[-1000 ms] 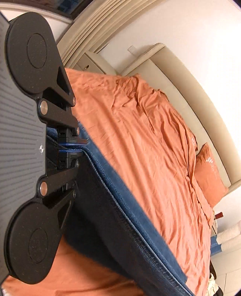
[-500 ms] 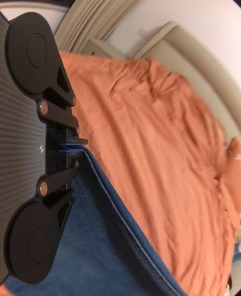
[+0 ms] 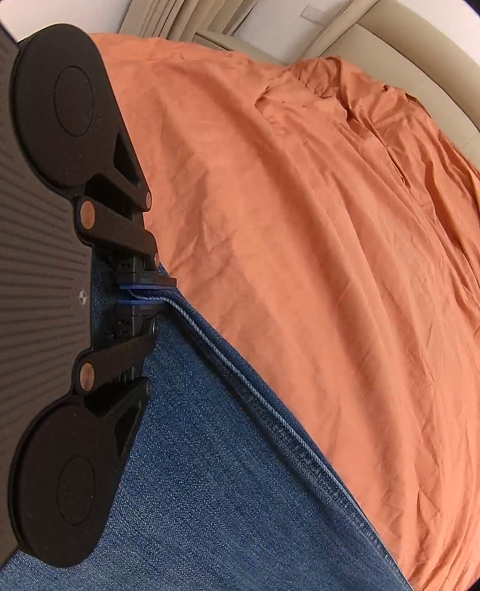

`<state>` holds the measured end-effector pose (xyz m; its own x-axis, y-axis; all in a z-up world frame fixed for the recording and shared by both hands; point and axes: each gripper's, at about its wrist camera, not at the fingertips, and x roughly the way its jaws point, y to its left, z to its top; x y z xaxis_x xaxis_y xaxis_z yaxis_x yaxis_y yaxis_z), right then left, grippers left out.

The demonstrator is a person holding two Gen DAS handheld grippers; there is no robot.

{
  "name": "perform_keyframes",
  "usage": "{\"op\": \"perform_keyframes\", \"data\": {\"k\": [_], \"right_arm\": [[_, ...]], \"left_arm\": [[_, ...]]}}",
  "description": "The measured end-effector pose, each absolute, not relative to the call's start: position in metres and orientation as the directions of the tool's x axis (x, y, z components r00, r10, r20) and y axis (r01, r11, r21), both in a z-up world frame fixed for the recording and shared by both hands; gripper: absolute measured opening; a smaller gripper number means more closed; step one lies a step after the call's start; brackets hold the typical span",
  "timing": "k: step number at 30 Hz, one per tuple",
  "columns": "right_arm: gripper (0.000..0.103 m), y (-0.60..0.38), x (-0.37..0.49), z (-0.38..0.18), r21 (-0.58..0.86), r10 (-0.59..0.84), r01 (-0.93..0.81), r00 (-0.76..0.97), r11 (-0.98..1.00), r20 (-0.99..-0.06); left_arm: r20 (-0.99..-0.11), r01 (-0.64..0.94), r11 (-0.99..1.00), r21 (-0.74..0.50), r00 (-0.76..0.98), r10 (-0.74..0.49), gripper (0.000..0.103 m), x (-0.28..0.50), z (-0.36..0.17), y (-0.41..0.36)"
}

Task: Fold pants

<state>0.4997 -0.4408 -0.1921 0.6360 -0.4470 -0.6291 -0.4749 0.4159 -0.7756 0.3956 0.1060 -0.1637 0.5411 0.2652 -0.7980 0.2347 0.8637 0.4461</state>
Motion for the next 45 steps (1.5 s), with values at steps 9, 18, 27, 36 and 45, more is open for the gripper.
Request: {"op": "perform_keyframes", "data": {"k": [9,18,27,36,45], "right_arm": [[0.047,-0.471,0.488,-0.125,-0.693,-0.411,-0.292,0.633,0.659,-0.657],[0.031,-0.584,0.422,-0.063,-0.154,-0.189,0.112,0.528,0.982,-0.828],[0.029,-0.621,0.37,-0.116,0.359,0.087,0.389,0.567,0.849,-0.819],[0.019,-0.634,0.367,-0.152,0.501,0.126,0.493,0.612,0.711,-0.781],[0.0,-0.631,0.341,-0.095,0.496,0.078,0.421,0.698,0.76,-0.712]], "left_arm": [[-0.708,0.111,0.88,0.462,0.643,0.291,0.079,0.374,-0.115,0.101],[-0.776,0.048,0.926,0.375,0.562,0.286,0.069,0.323,-0.089,0.124],[-0.795,-0.034,0.91,0.412,0.475,0.378,0.058,0.28,-0.103,0.154],[-0.797,-0.055,0.904,0.425,0.451,0.402,0.059,0.278,-0.115,0.158],[-0.814,-0.032,0.897,0.441,0.407,0.414,0.054,0.286,-0.126,0.165]]}}
